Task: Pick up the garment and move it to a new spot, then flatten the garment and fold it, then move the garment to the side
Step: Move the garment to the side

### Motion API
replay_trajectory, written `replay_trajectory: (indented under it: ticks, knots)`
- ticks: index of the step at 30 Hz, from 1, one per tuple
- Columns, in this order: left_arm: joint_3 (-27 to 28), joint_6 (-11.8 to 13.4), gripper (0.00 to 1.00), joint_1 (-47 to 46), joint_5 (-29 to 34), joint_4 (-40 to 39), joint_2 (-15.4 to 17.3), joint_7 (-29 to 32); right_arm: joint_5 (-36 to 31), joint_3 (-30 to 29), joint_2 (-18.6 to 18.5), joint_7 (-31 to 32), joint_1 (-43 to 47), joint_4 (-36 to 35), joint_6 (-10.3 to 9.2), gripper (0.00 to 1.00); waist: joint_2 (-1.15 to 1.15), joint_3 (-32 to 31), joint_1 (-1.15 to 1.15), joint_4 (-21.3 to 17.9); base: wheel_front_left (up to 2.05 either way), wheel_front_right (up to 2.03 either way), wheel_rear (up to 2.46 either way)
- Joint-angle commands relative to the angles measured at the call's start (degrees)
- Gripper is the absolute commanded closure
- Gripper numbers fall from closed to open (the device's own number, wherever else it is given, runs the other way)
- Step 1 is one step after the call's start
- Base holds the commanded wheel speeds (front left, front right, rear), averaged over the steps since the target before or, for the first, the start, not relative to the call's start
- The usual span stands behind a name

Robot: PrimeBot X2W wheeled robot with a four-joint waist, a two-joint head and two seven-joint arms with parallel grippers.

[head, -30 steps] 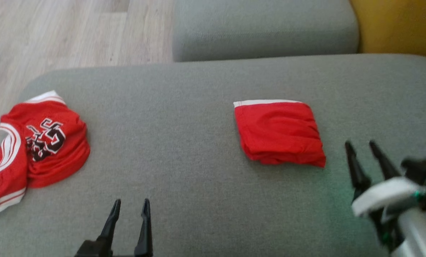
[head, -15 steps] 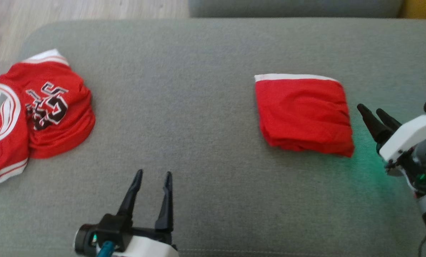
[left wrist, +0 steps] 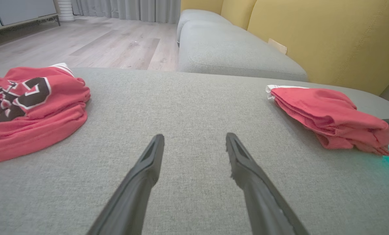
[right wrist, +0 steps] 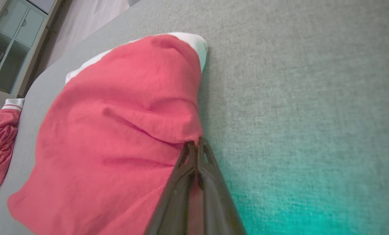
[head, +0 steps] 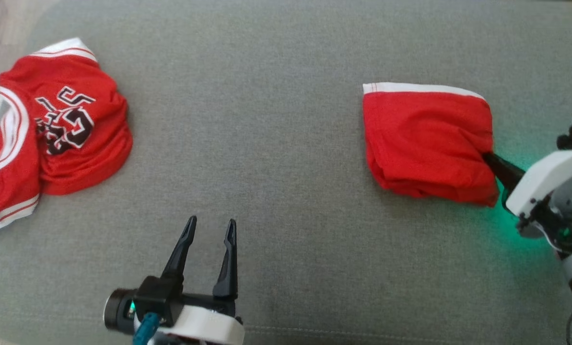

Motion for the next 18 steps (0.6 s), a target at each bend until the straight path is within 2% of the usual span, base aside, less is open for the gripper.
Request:
replay_trajectory:
  ticks: [1,4,10,18]
  knots:
    - [1.2,0.4,0.00,-2.6,-0.3,-1.9,-0.2,-0.3,0.4,0.8,-1.8,-0.8,-2.3,-1.5,-0.05,1.00,0.00,0.9,0.00,-0.6,0.00,0.00,0.00]
    - [0.9,0.5,0.00,-3.7,-0.5,-2.1,-0.2,-0.3,0.8,1.9,-2.8,-1.9,-3.7,-2.1,-0.05,1.00,0.00,2.5,0.00,-1.5,0.00,0.00,0.00]
    - [0.2,0.7,0.00,-6.6,-0.5,-2.6,-0.2,-0.3,-0.1,4.0,-7.4,-6.0,-6.9,-3.6,-0.05,1.00,0.00,6.1,0.00,-4.3,0.00,0.00,0.00]
    - [0.5,0.2,0.00,-10.8,1.0,-3.1,-0.2,-0.3,-4.6,5.1,-17.0,-9.8,-11.9,-2.1,-0.05,1.00,0.00,11.3,0.00,-9.3,0.00,0.00,0.00]
